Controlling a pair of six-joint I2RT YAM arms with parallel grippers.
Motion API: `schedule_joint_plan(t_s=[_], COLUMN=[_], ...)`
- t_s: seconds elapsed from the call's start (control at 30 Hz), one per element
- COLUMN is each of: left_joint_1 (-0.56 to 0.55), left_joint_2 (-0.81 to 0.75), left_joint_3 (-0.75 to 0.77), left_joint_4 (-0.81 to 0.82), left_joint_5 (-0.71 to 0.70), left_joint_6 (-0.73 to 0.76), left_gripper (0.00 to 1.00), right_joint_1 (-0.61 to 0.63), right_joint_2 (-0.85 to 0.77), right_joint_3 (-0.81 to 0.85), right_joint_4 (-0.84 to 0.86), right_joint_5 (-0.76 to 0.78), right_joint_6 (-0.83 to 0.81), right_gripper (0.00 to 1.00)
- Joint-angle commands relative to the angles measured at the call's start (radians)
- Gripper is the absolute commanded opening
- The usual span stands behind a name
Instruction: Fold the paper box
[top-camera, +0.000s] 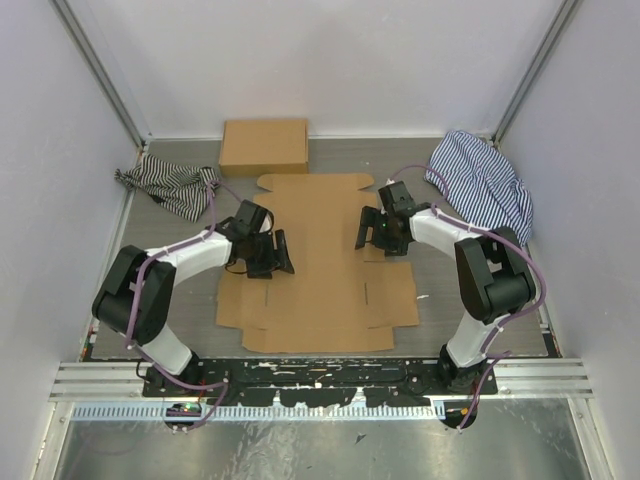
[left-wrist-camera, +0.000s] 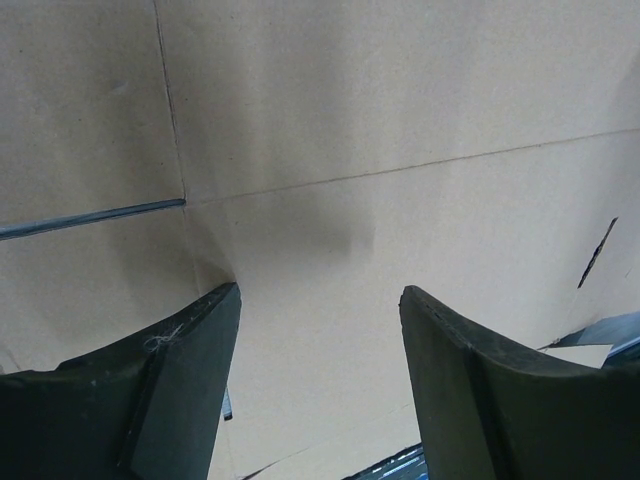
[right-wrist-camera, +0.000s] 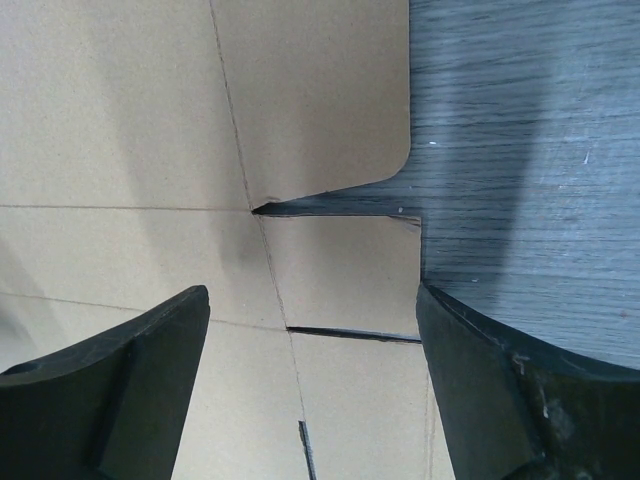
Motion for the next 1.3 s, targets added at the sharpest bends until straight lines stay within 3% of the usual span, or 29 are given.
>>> schedule_joint_plan(t_s=[0.0, 0.37, 0.8, 0.9, 1.03, 1.27], left_joint_1=[-0.007, -0.01, -0.013, -0.016, -0.017, -0.017], left_joint_2=[0.078, 0.103, 0.147, 0.16, 0.168, 0.157], left_joint_3=[-0.016, -0.02, 0.009, 0.01, 0.009, 0.002], left_joint_4=[-0.043, -0.094, -0.161, -0.161, -0.168, -0.178], left_joint_5=[-0.082, -0.117, -0.156, -0.151, -0.151, -0.155], left_joint_6=[0.021, 0.027, 0.029, 0.026, 0.024, 0.028], left_gripper=[0.73, 0.72, 0.71, 0.7, 0.7, 0.7], right_joint_1=[0.013, 0.055, 0.057, 0.055, 0.038, 0.025], right_joint_2=[0.016, -0.076, -0.247, -0.236, -0.167, -0.122], right_joint_3=[0.015, 0.048, 0.044, 0.053, 0.074, 0.021], right_joint_4=[0.011, -0.012, 0.028, -0.001, -0.108, -0.057], right_joint_5=[0.012, -0.006, -0.186, -0.128, 0.081, 0.125], right_joint_6=[0.004, 0.004, 0.035, 0.018, 0.045, 0.046], right_gripper=[0.89, 0.89, 0.89, 0.89, 0.92, 0.99])
